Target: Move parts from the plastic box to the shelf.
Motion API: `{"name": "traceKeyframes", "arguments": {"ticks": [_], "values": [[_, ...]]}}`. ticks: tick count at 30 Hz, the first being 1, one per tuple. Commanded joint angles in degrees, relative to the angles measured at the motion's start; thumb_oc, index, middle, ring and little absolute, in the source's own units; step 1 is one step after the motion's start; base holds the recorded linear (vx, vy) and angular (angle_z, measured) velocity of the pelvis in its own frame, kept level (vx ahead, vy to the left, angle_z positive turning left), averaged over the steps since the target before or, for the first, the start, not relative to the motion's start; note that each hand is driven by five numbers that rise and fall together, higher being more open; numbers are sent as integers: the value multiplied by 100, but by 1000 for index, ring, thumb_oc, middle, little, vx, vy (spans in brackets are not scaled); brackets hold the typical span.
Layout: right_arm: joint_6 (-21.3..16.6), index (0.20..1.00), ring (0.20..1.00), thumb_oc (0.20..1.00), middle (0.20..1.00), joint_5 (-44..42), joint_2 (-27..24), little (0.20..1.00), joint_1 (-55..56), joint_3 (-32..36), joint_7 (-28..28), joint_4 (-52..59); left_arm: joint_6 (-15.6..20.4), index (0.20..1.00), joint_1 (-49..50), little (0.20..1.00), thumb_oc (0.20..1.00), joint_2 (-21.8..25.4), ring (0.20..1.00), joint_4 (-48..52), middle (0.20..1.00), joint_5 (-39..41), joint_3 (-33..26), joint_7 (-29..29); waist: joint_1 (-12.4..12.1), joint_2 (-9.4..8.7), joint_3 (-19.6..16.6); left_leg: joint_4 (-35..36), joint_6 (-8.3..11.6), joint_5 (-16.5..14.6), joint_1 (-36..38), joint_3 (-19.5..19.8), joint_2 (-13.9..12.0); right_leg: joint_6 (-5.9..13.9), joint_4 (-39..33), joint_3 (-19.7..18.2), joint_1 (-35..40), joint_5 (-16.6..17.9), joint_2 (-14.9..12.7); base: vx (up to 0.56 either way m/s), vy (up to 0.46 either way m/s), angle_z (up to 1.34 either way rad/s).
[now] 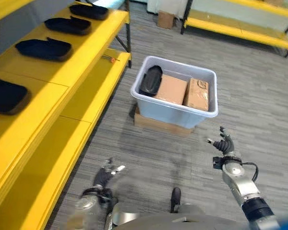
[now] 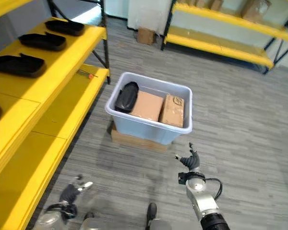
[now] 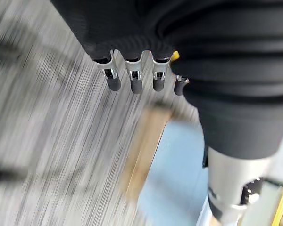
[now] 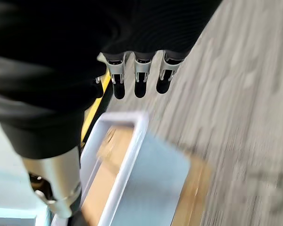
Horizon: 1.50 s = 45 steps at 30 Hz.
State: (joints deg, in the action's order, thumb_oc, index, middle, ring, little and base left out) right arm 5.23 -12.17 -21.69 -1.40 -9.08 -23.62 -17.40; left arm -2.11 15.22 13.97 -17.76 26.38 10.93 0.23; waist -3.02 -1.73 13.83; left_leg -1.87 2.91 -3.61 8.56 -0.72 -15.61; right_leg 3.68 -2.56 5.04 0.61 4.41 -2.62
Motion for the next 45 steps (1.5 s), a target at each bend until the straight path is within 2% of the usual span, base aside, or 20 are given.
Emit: {"name": "traceKeyframes", "arguments": {"ticks": [1,4,8,11,12,13,15,17,19,22,23,26,27,31,35,39,41,42,43,45], "values": [[-325,1000,1000,1000,1000,26,-88,1000,-153,341,-311,273,-6,1000,-118,1000,1000,551,1000,588,1000,-12,-116,-242,-10,-282,-80,-91,-295,-426,-137,66,1086,386,519,36,291,-501,-377,136,-158,-27],[-364,1000,1000,1000,1000,3,-194,1000,-69,515,-279,311,-68,1000,-113,1000,1000,565,1000,727,1000,-109,38,-369,81,-257,-30,-318,-278,-468,-195,-109,1088,287,554,71,329,-546,-327,119,-171,-14],[-514,1000,1000,1000,1000,120,-297,1000,25,602,-264,342,-226,1000,-227,1000,1000,634,1000,763,1000,-211,228,-418,311,-206,1,-563,-238,-505,-269,-631,1042,168,563,221,386,-592,-257,126,-184,27],[-503,1000,1000,1000,1000,75,-347,1000,67,590,-179,435,-315,1000,-378,1000,1000,668,1000,695,1000,-199,263,-400,461,-200,-45,-934,-259,-640,-302,-915,1126,109,485,247,425,-574,-234,118,-149,29],[-460,1000,1000,1000,1000,61,-362,1000,51,562,-124,475,-346,1000,-396,1000,1000,648,1000,684,1000,-173,238,-371,444,-174,-44,-1107,-303,-670,-392,-730,1268,84,471,164,440,-587,-182,180,-120,12],[-420,1000,1000,1000,1000,46,-340,1000,26,494,-58,503,-399,1000,-372,1000,1000,602,1000,684,1000,-182,147,-341,342,-120,-21,-1186,-388,-627,-523,-276,1534,67,528,8,452,-628,-65,180,-88,4],[-341,1000,1000,1000,1000,33,-294,1000,-4,415,73,562,-465,1000,-329,1000,1000,565,1000,700,1000,-142,-6,-338,261,-93,-31,-971,-448,-565,-560,58,1730,64,610,-147,411,-646,30,183,-24,-47],[-215,1000,1000,1000,1000,29,-227,1000,-10,304,179,686,-548,1000,-276,1000,1000,539,1000,740,1000,-174,-180,-405,208,-20,-19,-373,-250,-81,-581,205,1526,29,571,-269,486,-719,149,187,90,-75],[-239,1000,1000,1000,1000,46,-227,1000,-6,223,226,689,-523,1000,-295,1000,1000,481,1000,653,1000,-174,-199,-406,182,34,7,100,61,538,-890,199,1121,-19,452,-302,631,-813,158,164,236,-57],[-301,1000,1000,1000,1000,25,-303,1000,-53,83,387,684,-384,1000,-434,1000,1000,398,1000,503,1000,73,-238,-446,173,99,120,536,299,1117,-1233,380,614,-60,442,-454,742,-936,116,170,317,-49],[-286,1000,1000,1000,1000,19,-316,1000,-68,42,473,706,-348,1000,-461,1000,1000,362,1000,496,1000,281,-261,-511,170,104,146,575,311,1136,-1283,462,562,-61,478,-512,744,-973,101,212,407,-28],[-148,1000,1000,1000,1000,-391,-290,1000,27,-78,1008,811,-277,1000,-430,1000,1000,247,1000,634,1000,702,-356,-575,176,186,149,463,219,976,-1219,713,751,-68,812,-700,581,-1150,105,258,551,-82],[-113,1000,1000,1000,1000,-562,-168,1000,159,-311,1259,1070,-323,1000,-472,1000,1000,261,1000,632,1000,542,-310,-507,242,217,43,364,127,738,-1006,572,918,-33,997,-609,466,-1183,45,307,635,-118],[-60,1000,1000,1000,1000,-514,31,1000,246,-594,1436,1322,-485,1000,-636,1000,1000,374,1000,574,1000,425,-245,-541,257,186,-119,164,-47,322,-761,557,1171,113,1153,-452,407,-1226,-90,202,336,-72],[38,1000,1000,1000,1000,-367,152,1000,182,-764,1395,1396,-446,1000,-695,1000,1000,466,1000,520,1000,325,-208,-519,197,154,-203,237,-265,173,-593,547,1359,224,1557,-337,296,-1253,-161,122,266,24],[-51,1000,1000,1000,1000,-239,351,1000,1,-717,1188,1297,-622,1000,-737,1000,1000,621,1000,644,1000,298,-186,-587,47,76,-318,301,-691,-8,-616,536,1710,476,3070,-284,-61,-657,-173,82,242,13],[-60,1000,1000,1000,1000,-191,448,1000,-86,-735,1136,1170,-668,1000,-758,1000,1000,652,1000,636,1000,271,-173,-576,-32,122,-303,308,-805,-43,-609,592,1791,522,3963,-178,-428,-375,-205,66,186,6],[-84,1000,1000,1000,1000,-182,476,1000,-136,-741,1136,1089,-659,1000,-750,1000,1000,662,1000,628,1000,258,-145,-558,-60,135,-301,337,-837,-30,-589,608,1821,494,4082,-171,-496,-411,-164,150,140,-1],[-135,1000,1000,1000,1000,-141,531,1000,-249,-756,1081,953,-571,1000,-700,1000,1000,633,1000,580,1000,347,-93,-539,-68,147,-286,400,-876,-48,-518,594,1885,477,3811,-189,-746,-431,21,141,60,-18],[-179,1000,1000,1000,1000,-141,539,1000,-263,-745,1040,919,-585,1000,-687,1000,1000,625,1000,592,1000,353,-90,-565,-52,135,-266,431,-868,-46,-472,639,1917,418,3321,-184,-722,-510,101,150,-47,-19]]}}
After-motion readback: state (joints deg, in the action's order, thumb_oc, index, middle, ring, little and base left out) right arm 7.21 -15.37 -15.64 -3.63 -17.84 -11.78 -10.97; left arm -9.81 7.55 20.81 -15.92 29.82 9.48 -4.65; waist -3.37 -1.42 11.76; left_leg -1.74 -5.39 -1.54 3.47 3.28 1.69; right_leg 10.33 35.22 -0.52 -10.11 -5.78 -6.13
